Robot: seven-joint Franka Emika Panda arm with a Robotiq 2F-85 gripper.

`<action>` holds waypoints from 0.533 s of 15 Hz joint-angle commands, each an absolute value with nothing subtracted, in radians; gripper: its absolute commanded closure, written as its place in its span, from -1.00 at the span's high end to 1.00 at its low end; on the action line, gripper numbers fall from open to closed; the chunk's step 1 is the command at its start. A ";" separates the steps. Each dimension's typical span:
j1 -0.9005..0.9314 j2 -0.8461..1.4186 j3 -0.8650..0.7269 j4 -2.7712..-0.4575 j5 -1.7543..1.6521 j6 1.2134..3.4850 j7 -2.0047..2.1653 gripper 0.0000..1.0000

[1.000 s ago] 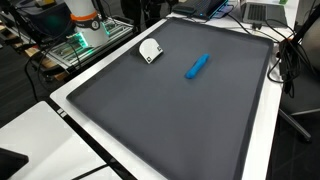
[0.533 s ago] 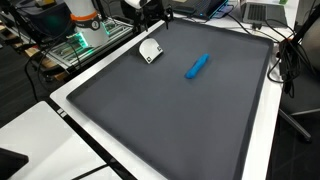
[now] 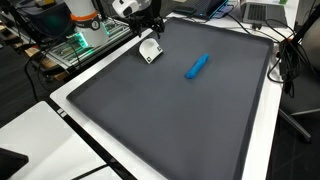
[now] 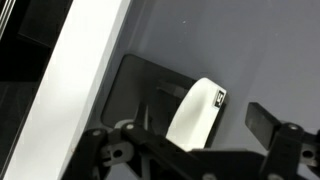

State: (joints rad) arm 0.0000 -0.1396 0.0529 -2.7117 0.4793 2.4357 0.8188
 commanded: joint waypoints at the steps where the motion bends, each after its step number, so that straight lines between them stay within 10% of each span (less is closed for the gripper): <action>1: 0.002 -0.167 0.040 -2.759 0.518 2.470 0.845 1.00; 8: 0.006 -0.127 0.038 -2.742 0.594 2.538 0.865 1.00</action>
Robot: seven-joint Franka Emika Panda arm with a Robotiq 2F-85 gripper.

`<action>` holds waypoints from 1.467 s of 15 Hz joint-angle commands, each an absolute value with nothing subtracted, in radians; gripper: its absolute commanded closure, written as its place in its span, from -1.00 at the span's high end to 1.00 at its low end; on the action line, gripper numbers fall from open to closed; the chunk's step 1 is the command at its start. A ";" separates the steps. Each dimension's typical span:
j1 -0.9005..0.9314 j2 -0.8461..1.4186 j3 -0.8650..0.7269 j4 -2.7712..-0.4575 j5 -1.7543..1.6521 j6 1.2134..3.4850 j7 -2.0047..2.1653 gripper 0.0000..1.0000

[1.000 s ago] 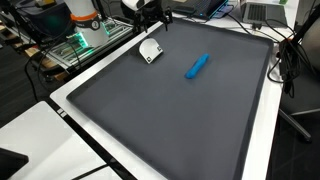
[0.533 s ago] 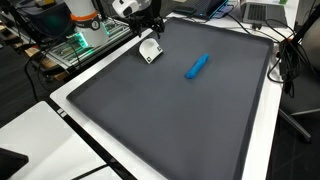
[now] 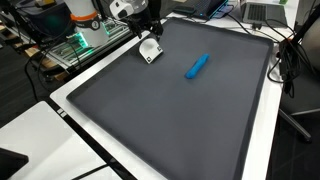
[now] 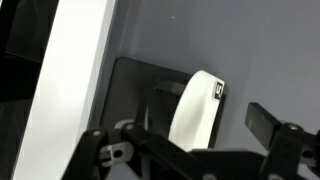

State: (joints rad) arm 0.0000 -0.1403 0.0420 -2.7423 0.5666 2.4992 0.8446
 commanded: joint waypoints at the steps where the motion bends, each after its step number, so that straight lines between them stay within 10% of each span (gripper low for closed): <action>1: 0.006 -0.123 0.040 -2.742 0.591 2.550 0.870 1.00; 13: 0.019 -0.098 0.045 -2.748 0.595 2.576 0.900 0.98; 22: 0.027 -0.070 0.052 -2.749 0.585 2.615 0.927 0.60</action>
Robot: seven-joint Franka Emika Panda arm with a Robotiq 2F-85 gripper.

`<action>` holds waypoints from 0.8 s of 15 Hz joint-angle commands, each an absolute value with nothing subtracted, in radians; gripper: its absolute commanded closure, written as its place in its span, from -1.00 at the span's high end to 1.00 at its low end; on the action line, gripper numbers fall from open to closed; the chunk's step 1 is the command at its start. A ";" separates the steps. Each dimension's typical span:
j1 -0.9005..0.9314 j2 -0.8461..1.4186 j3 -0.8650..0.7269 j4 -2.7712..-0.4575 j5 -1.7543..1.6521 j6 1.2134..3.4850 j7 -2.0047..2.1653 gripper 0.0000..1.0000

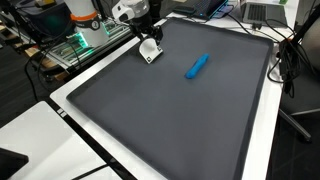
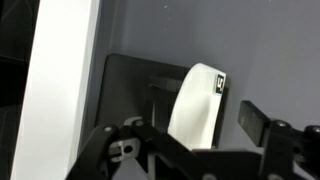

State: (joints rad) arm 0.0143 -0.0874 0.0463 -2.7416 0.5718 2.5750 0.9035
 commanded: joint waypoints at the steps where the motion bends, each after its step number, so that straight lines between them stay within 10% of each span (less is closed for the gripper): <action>1: 0.027 -0.066 0.053 -2.749 0.584 2.620 0.930 0.51; 12: 0.036 -0.055 0.057 -2.749 0.582 2.660 0.962 -0.08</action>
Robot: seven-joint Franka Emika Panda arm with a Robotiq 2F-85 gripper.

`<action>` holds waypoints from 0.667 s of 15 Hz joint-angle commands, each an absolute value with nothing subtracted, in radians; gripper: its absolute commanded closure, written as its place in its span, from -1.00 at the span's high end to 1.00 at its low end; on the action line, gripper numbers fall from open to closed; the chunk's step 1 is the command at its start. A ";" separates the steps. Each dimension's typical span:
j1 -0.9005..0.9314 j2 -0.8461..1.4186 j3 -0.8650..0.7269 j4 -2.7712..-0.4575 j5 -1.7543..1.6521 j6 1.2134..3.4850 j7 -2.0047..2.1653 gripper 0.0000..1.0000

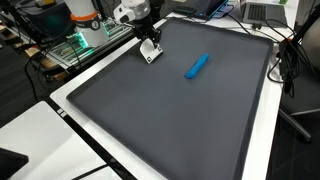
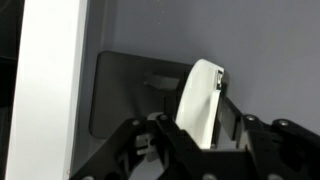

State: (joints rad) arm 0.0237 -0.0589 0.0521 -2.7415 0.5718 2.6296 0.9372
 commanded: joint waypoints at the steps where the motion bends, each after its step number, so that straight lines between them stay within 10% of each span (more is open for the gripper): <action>1: 0.037 -0.056 0.057 -2.749 0.583 2.662 0.963 -0.17; 4: 0.042 -0.064 0.058 -2.751 0.598 2.673 0.965 -0.70; 10: 0.053 -0.077 0.058 -2.736 0.675 2.722 0.965 -1.00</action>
State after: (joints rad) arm 0.0397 -0.0623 0.0527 -2.7250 0.6140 2.6902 0.9612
